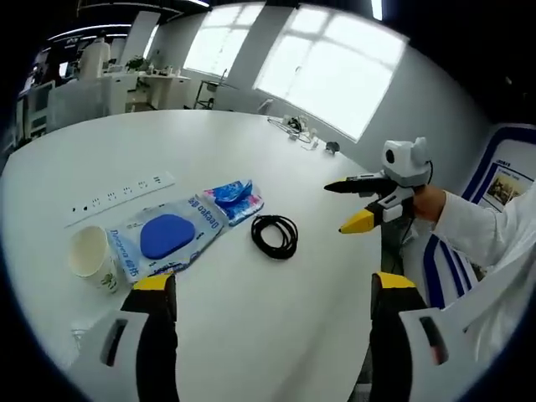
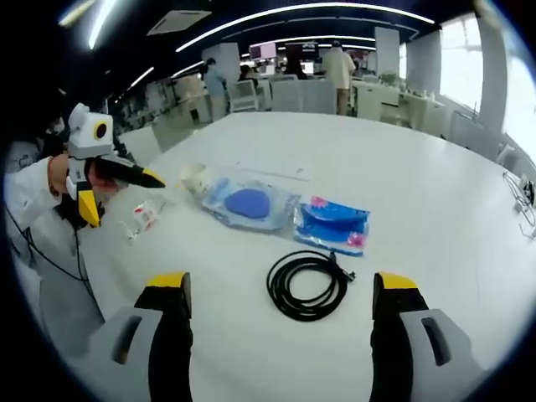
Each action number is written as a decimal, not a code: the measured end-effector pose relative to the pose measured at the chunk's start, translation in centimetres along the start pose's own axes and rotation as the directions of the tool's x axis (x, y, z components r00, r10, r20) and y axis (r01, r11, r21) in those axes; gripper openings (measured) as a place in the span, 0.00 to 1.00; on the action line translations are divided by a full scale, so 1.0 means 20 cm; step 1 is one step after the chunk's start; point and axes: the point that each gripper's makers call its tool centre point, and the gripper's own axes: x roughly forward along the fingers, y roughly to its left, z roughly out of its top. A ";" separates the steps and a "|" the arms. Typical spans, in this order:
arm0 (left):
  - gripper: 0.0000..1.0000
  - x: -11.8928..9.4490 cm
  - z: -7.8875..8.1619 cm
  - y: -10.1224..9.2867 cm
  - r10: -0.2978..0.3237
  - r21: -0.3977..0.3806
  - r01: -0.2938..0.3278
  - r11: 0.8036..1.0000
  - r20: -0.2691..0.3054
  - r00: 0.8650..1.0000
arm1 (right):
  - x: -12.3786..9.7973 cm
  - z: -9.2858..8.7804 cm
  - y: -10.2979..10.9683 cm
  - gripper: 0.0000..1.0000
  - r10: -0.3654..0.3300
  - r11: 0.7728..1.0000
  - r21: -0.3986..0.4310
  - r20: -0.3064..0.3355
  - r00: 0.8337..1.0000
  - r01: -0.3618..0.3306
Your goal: Arrange the tabletop items into an orderly group along one side of the table until the central work area is clear of visible clutter.
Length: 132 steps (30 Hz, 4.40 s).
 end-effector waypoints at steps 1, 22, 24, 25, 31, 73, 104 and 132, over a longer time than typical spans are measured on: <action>0.99 -0.03 -0.01 0.01 0.008 -0.001 -0.008 1.000 0.008 1.000 | 0.00 0.01 0.02 0.89 0.003 1.000 -0.004 0.002 1.000 -0.003; 1.00 -0.57 -0.18 0.11 0.106 -0.049 -0.103 0.993 0.065 0.992 | 0.06 0.11 0.42 0.88 0.083 0.995 -0.056 0.017 0.996 -0.082; 1.00 -0.61 -0.20 0.12 0.113 -0.055 -0.109 0.993 0.068 0.991 | 0.07 0.13 0.47 0.88 0.093 0.994 -0.060 0.026 0.995 -0.091; 1.00 -0.64 -0.22 0.13 0.120 -0.058 -0.117 0.991 0.068 0.990 | 0.08 0.13 0.49 0.88 0.101 0.993 -0.057 0.024 0.995 -0.099; 0.99 -0.78 -0.29 0.18 0.150 -0.085 -0.143 0.986 0.082 0.985 | 0.14 0.17 0.65 0.88 0.140 0.988 -0.067 0.025 0.990 -0.139; 0.97 -1.23 -0.62 0.50 0.275 -0.248 -0.242 0.938 0.107 0.956 | 0.68 0.31 1.39 0.85 0.390 0.913 -0.100 -0.072 0.918 -0.396; 0.96 -1.12 -0.68 0.74 0.262 -0.329 -0.213 0.920 0.112 0.959 | 1.21 0.32 1.56 0.69 0.537 0.807 0.300 -0.011 0.844 -0.509; 0.94 -0.98 -0.69 0.83 0.238 -0.373 -0.174 0.911 0.130 0.963 | 1.51 0.32 1.50 0.39 0.553 0.607 0.604 0.145 0.820 -0.516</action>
